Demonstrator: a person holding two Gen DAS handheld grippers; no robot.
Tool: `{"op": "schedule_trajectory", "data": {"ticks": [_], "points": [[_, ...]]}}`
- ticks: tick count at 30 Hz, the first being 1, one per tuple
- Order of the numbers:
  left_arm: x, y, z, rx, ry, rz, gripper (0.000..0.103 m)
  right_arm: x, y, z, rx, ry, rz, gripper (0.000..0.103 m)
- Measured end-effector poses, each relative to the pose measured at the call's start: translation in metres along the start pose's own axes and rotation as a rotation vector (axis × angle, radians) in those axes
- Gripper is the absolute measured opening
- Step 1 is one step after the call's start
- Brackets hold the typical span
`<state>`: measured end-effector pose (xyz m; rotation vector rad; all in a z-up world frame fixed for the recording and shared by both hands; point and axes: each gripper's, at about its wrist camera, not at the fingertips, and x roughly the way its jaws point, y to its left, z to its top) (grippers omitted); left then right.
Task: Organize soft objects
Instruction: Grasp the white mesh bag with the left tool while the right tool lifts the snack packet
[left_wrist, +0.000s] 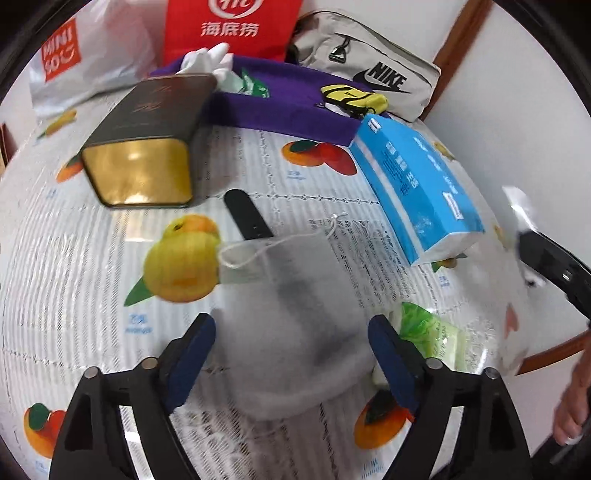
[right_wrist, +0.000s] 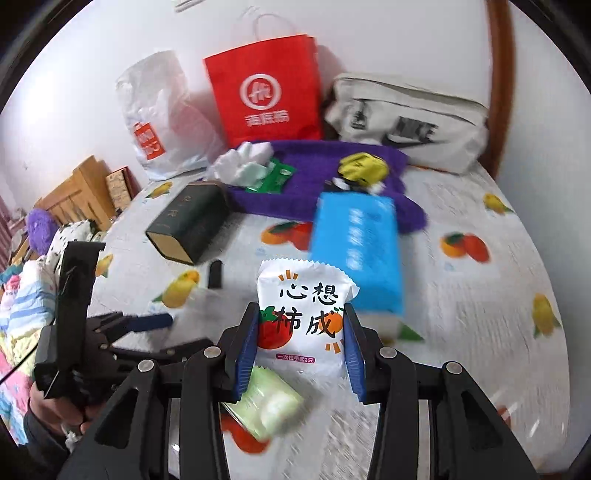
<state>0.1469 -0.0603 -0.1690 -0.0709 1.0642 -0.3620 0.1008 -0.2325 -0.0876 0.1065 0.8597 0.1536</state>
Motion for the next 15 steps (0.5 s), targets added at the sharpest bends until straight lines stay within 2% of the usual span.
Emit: {"op": "schedule_trajectory", "data": {"ticks": [4, 6, 7, 9, 10, 14, 15], "points": [[0.008, -0.016, 0.000, 0.068, -0.028, 0.110, 0.085, -0.007, -0.019, -0.018, 0.046, 0.003, -0.022, 0.042], [0.011, -0.023, -0.001, 0.112, -0.051, 0.172, 0.077, -0.008, -0.026, -0.026, 0.066, 0.006, -0.026, 0.042], [0.011, -0.024, -0.002, 0.127, -0.064, 0.178, 0.069, -0.008, -0.028, -0.029, 0.075, 0.008, -0.026, 0.042], [0.007, -0.021, -0.001, 0.112, -0.087, 0.150, 0.048, -0.007, -0.031, -0.035, 0.084, 0.011, -0.030, 0.042], [0.005, -0.018, 0.000, 0.101, -0.089, 0.138, 0.033, -0.007, -0.032, -0.037, 0.086, 0.012, -0.030, 0.042], [0.000, -0.003, 0.002, 0.045, -0.094, 0.060, 0.009, -0.001, -0.029, -0.043, 0.087, 0.016, -0.011, 0.042], [-0.002, 0.001, 0.002, 0.031, -0.094, 0.038, 0.008, 0.002, -0.029, -0.045, 0.087, 0.022, -0.006, 0.042]]}}
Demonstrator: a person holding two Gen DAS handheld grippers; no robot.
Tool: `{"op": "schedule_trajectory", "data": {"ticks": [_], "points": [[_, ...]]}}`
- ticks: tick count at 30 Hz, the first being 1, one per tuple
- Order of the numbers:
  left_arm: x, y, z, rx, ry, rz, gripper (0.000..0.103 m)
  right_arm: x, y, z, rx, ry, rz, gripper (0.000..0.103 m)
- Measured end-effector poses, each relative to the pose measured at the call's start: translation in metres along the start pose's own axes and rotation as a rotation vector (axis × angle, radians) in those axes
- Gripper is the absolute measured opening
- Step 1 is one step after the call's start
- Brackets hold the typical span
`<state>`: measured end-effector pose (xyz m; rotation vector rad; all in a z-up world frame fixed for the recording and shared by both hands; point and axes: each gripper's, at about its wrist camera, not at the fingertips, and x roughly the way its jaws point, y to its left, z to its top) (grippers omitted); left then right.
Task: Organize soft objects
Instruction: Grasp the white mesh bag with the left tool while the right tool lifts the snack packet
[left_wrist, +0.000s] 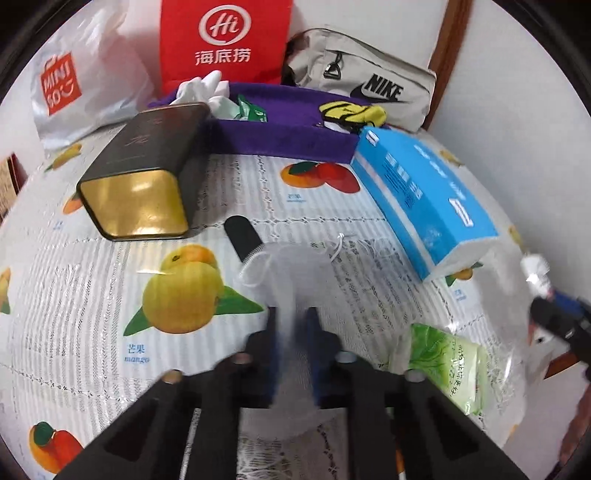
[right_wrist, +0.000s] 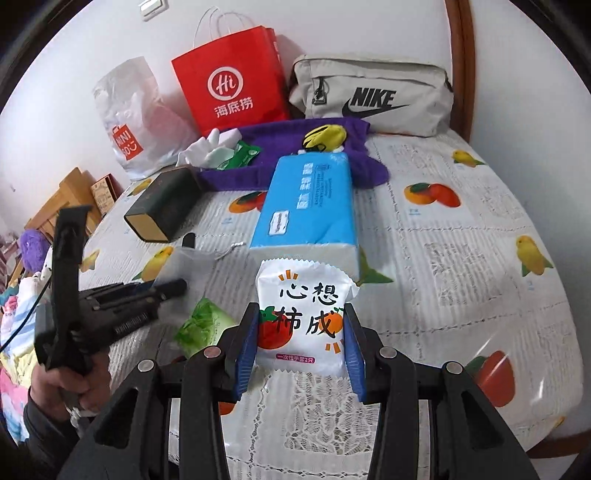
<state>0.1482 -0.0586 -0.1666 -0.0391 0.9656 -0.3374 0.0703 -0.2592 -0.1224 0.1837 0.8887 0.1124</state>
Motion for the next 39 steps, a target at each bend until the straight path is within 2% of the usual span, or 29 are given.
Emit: {"op": "schedule_trajectory", "data": {"ticks": [2, 7, 12, 15, 18, 20, 22, 24, 28, 30, 32, 33, 34, 35, 39], "points": [[-0.006, 0.007, 0.000, -0.023, -0.009, -0.026, 0.006, 0.007, 0.000, -0.004, 0.001, 0.016, 0.005, 0.042], [-0.027, 0.026, 0.001, -0.050, -0.027, 0.017, 0.006, 0.022, -0.008, -0.010, 0.018, 0.051, -0.011, 0.042], [-0.024, 0.065, -0.008, -0.113, 0.023, 0.140, 0.006, 0.040, -0.021, -0.014, 0.034, 0.094, -0.044, 0.042], [-0.022, 0.074, -0.011, -0.133, 0.020, 0.118, 0.007, 0.046, -0.021, -0.015, 0.024, 0.105, -0.046, 0.042], [-0.021, 0.074, -0.010, -0.143, 0.023, 0.055, 0.031, 0.049, -0.017, -0.012, 0.008, 0.103, -0.044, 0.042], [-0.020, 0.067, -0.009, -0.123, 0.013, 0.039, 0.062, 0.050, -0.016, -0.011, 0.006, 0.104, -0.041, 0.043], [-0.015, 0.057, -0.009, -0.086, 0.016, 0.074, 0.067, 0.051, -0.014, -0.012, -0.001, 0.103, -0.043, 0.043], [-0.009, 0.045, -0.010, -0.038, 0.013, 0.147, 0.068, 0.051, -0.014, -0.013, -0.006, 0.100, -0.044, 0.043], [-0.004, 0.031, -0.010, 0.022, 0.006, 0.204, 0.072, 0.052, -0.013, -0.014, -0.018, 0.090, -0.038, 0.043], [-0.005, 0.029, -0.010, 0.022, -0.003, 0.192, 0.065, 0.053, -0.012, -0.014, -0.036, 0.080, -0.035, 0.043], [-0.006, 0.025, -0.009, 0.040, -0.013, 0.188, 0.040, 0.054, -0.011, -0.015, -0.054, 0.072, -0.036, 0.043], [-0.006, 0.023, -0.009, 0.049, -0.009, 0.174, 0.032, 0.054, -0.009, -0.015, -0.066, 0.070, -0.040, 0.043], [-0.006, 0.021, -0.008, 0.059, -0.004, 0.151, 0.019, 0.055, -0.008, -0.014, -0.081, 0.069, -0.044, 0.043], [-0.006, 0.020, -0.007, 0.061, 0.001, 0.139, 0.011, 0.055, -0.006, -0.014, -0.099, 0.071, -0.049, 0.043], [-0.009, 0.020, -0.009, 0.047, 0.010, 0.125, 0.007, 0.056, -0.005, -0.012, -0.117, 0.081, -0.040, 0.043]]}}
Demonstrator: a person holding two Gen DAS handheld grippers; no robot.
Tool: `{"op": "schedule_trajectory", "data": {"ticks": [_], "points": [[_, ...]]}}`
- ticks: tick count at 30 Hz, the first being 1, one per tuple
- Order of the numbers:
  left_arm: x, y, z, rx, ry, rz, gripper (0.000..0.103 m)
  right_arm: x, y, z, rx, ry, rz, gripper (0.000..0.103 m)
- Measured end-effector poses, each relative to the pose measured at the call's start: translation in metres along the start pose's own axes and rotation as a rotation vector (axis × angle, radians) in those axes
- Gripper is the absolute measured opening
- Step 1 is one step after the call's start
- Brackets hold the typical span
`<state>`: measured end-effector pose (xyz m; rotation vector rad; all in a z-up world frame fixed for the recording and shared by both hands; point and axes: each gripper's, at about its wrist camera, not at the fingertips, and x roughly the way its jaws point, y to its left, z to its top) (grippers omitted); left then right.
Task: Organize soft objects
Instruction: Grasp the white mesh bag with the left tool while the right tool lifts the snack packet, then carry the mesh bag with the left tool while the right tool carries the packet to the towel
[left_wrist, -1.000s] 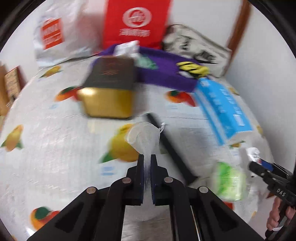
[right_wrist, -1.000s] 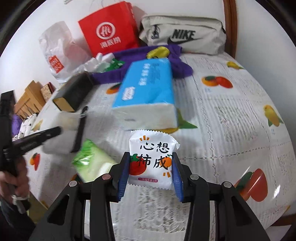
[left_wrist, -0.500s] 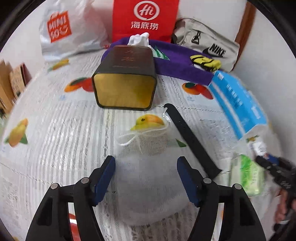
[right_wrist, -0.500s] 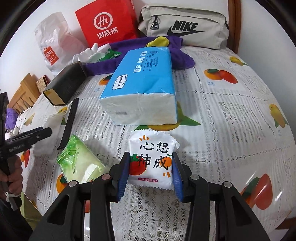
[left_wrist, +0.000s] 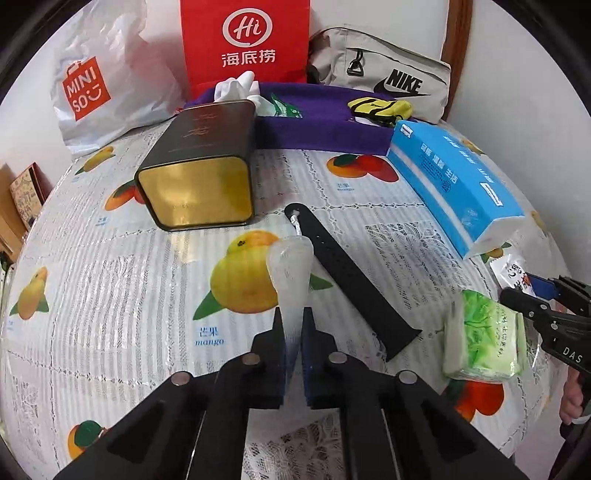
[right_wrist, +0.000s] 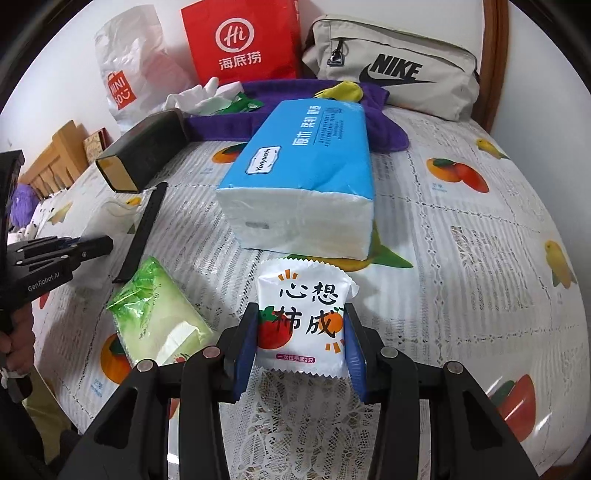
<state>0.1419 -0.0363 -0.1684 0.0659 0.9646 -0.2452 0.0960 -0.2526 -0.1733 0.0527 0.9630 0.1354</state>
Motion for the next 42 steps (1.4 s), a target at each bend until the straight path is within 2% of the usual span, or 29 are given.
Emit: {"op": "schedule_trajectory", "data": {"ticks": [4, 12, 22, 32, 42], "points": [[-0.006, 0.008, 0.000, -0.039, 0.015, -0.026, 0.007, 0.000, -0.001, 0.001, 0.022, 0.007, 0.017, 0.043], [-0.017, 0.033, 0.007, -0.125, 0.008, -0.020, 0.006, -0.001, -0.001, 0.007, 0.046, 0.036, 0.049, 0.043], [-0.053, 0.051, 0.032, -0.171, -0.071, -0.043, 0.006, -0.049, 0.006, 0.023, -0.063, -0.002, 0.106, 0.043], [-0.067, 0.054, 0.075, -0.189, -0.140, -0.084, 0.006, -0.075, 0.012, 0.068, -0.085, -0.101, 0.111, 0.043], [-0.053, 0.051, 0.123, -0.171, -0.152, -0.097, 0.006, -0.051, 0.010, 0.126, -0.083, -0.131, 0.118, 0.043]]}}
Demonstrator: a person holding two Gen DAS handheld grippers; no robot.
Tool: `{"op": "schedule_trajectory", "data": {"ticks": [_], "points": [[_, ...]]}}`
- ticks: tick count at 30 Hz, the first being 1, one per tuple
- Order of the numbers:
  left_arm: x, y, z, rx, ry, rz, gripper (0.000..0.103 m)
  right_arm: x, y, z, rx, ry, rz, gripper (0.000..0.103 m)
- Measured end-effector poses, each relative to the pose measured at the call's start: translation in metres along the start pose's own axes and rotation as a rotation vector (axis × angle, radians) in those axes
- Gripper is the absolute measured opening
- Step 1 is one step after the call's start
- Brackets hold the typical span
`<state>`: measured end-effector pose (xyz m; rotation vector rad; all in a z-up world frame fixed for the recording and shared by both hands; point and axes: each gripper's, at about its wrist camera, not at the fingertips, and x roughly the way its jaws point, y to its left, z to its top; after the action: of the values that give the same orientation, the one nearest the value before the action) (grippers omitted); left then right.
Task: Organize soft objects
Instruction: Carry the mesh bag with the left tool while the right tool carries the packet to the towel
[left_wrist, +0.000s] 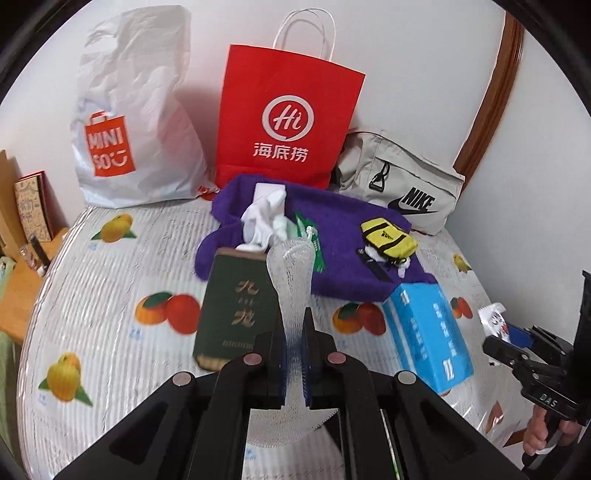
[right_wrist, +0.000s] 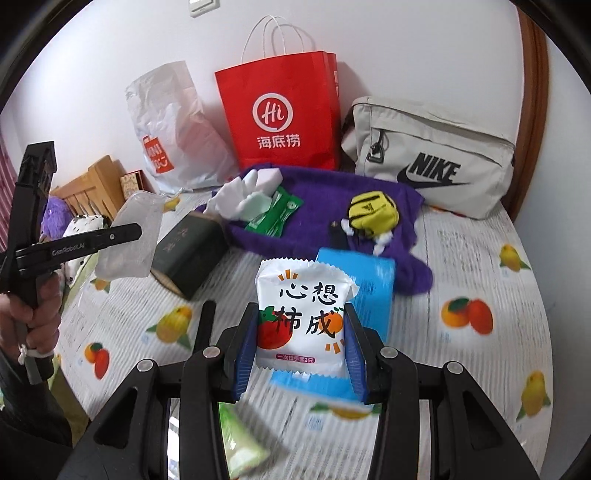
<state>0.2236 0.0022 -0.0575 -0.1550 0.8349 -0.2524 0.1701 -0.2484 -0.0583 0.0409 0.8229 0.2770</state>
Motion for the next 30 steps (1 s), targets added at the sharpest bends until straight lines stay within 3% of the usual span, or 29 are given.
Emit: {"op": "schedule_trajectory", "data": {"ticks": [15, 22, 30], "points": [[0.054, -0.001, 0.055, 0.018, 0.019, -0.004, 0.006, 0.082, -0.031, 0.076, 0.001, 0.008, -0.024, 0.043], [0.083, 0.001, 0.070, 0.022, 0.044, -0.013, 0.006, 0.139, -0.038, 0.106, -0.032, 0.087, -0.040, 0.043], [0.112, 0.002, 0.082, 0.017, 0.077, -0.027, 0.006, 0.180, -0.051, 0.114, -0.035, 0.166, -0.056, 0.043]]}}
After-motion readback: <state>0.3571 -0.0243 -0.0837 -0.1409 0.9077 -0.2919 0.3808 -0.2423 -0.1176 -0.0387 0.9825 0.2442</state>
